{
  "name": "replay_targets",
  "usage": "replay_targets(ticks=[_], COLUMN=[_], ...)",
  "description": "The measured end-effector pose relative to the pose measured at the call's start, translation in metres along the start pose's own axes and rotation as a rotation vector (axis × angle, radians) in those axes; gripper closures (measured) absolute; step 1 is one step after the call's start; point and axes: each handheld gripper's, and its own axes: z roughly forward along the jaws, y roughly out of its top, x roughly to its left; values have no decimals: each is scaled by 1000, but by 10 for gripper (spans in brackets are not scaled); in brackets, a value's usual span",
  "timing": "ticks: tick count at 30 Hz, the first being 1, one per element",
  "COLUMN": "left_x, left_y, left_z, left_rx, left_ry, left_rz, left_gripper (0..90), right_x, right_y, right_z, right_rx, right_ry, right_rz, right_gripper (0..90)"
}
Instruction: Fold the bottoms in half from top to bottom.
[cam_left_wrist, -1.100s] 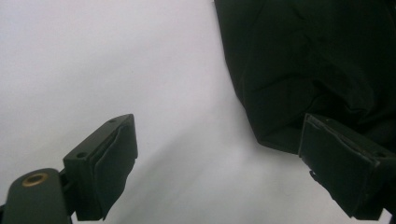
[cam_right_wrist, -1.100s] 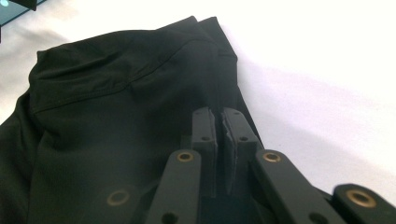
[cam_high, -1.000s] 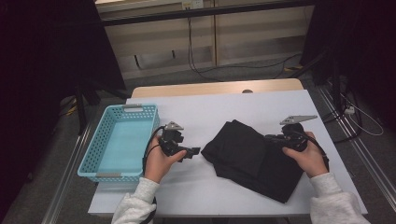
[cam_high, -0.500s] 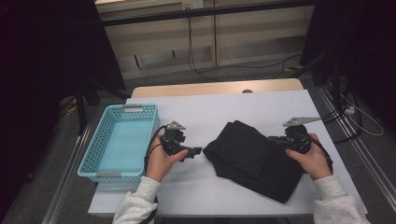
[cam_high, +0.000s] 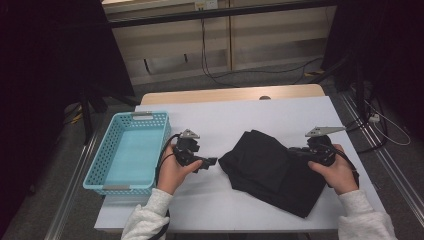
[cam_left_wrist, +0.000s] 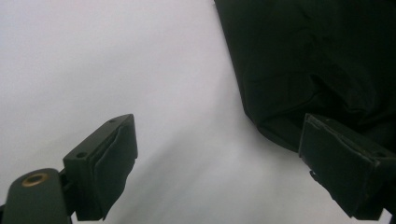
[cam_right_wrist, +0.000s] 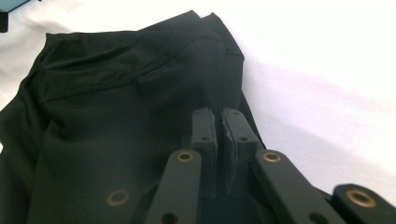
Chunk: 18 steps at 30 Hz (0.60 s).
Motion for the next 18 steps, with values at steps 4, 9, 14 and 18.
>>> replay_targets(ticks=[4, 9, 14, 18], left_x=[0, 0, 0, 0], left_y=[0, 0, 0, 0], left_z=[-1, 0, 0, 1], left_rx=[-2, 2, 3, 8], left_ry=[-1, -1, 2, -3], left_rz=[-3, 1, 2, 3], left_gripper=[115, 115, 115, 115], right_x=[-1, -3, -2, 5], right_y=[-1, -4, -6, -5], right_z=[-2, -3, 0, 1], right_rx=[4, 7, 20, 18], right_ry=[2, 3, -31, -57], right_rz=[4, 9, -22, -66], right_gripper=[848, 847, 787, 665])
